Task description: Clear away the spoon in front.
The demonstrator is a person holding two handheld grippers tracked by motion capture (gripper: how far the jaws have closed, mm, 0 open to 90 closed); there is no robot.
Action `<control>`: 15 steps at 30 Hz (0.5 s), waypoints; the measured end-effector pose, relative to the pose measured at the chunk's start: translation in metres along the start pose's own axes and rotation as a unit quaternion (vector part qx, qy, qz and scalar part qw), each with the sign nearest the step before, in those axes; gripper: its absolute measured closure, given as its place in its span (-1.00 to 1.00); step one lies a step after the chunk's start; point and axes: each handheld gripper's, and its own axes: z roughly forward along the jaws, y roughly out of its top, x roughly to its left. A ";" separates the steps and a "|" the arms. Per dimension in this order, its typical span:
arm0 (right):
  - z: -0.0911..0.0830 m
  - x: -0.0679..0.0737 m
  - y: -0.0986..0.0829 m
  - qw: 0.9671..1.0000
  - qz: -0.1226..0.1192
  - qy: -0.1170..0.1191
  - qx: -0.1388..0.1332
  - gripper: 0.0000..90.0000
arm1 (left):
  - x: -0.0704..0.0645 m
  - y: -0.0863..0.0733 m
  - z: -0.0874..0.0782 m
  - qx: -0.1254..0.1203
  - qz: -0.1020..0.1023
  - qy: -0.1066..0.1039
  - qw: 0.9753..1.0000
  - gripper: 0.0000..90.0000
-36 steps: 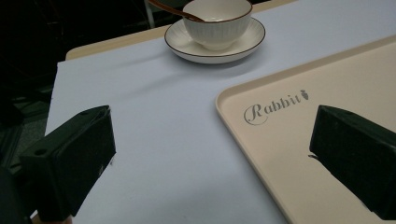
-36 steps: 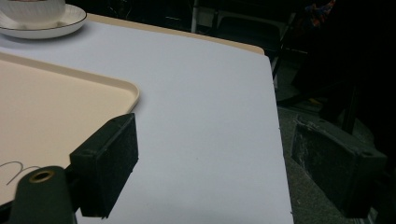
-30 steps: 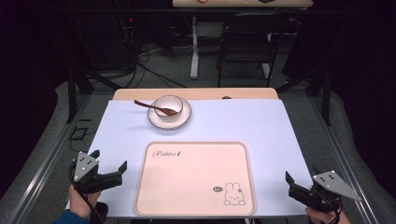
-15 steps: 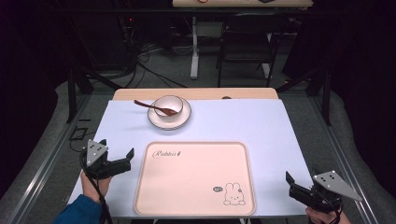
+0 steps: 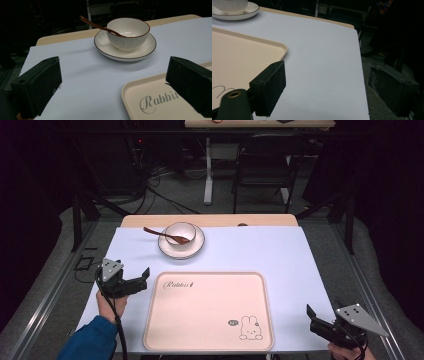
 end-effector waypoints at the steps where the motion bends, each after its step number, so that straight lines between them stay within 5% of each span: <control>1: 0.000 0.000 0.000 1.000 0.001 -0.001 0.000 -0.68 | 0.000 0.001 0.003 0.001 -0.002 -0.002 1.000 -1.00; 15: 0.000 0.000 0.000 1.000 0.001 -0.002 0.000 -0.68 | 0.003 0.010 0.038 0.005 -0.023 0.021 1.000 -1.00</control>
